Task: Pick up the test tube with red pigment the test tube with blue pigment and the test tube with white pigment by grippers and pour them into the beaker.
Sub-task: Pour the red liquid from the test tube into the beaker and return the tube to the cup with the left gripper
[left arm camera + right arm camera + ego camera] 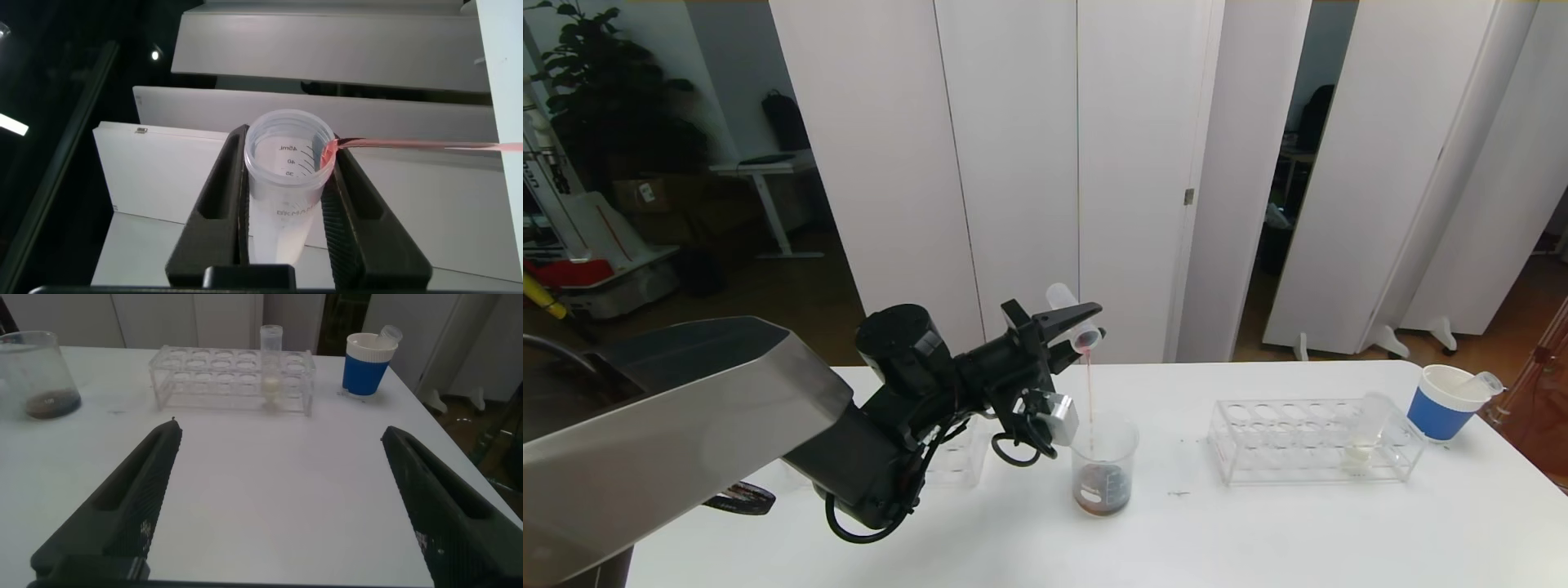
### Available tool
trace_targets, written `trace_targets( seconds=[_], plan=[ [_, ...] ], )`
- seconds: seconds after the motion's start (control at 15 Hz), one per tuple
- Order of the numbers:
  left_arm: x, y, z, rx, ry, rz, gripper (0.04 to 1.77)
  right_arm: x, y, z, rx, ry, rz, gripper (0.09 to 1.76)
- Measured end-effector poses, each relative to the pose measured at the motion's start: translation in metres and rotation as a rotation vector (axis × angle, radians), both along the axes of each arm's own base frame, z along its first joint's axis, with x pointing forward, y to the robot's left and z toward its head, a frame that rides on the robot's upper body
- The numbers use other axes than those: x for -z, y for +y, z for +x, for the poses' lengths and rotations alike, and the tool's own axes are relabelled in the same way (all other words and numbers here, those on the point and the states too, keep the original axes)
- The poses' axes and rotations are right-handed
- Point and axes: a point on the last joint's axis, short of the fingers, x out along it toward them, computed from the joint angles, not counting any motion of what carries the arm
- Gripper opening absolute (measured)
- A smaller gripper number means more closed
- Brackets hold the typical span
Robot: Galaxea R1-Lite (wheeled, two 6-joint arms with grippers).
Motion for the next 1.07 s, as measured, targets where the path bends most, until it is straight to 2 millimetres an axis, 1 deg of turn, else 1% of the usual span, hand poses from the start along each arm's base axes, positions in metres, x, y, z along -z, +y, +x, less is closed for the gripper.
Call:
trace_targets(
  seconds=[0.87, 1.0, 1.07],
  plan=[
    [-0.0018, 0.0039, -0.0002, -0.017, -0.011, 0.004, 0.59, 0.0, 0.0, 0.0, 0.0, 0.0, 0.0, 1.75],
    [-0.0026, 0.0038, -0.001, -0.016, 0.01, -0.009, 0.59, 0.0, 0.0, 0.0, 0.0, 0.0, 0.0, 1.75],
    [-0.0023, 0.0046, -0.0019, -0.011, 0.047, -0.026, 0.59, 0.0, 0.0, 0.0, 0.0, 0.0, 0.0, 1.75]
  ],
)
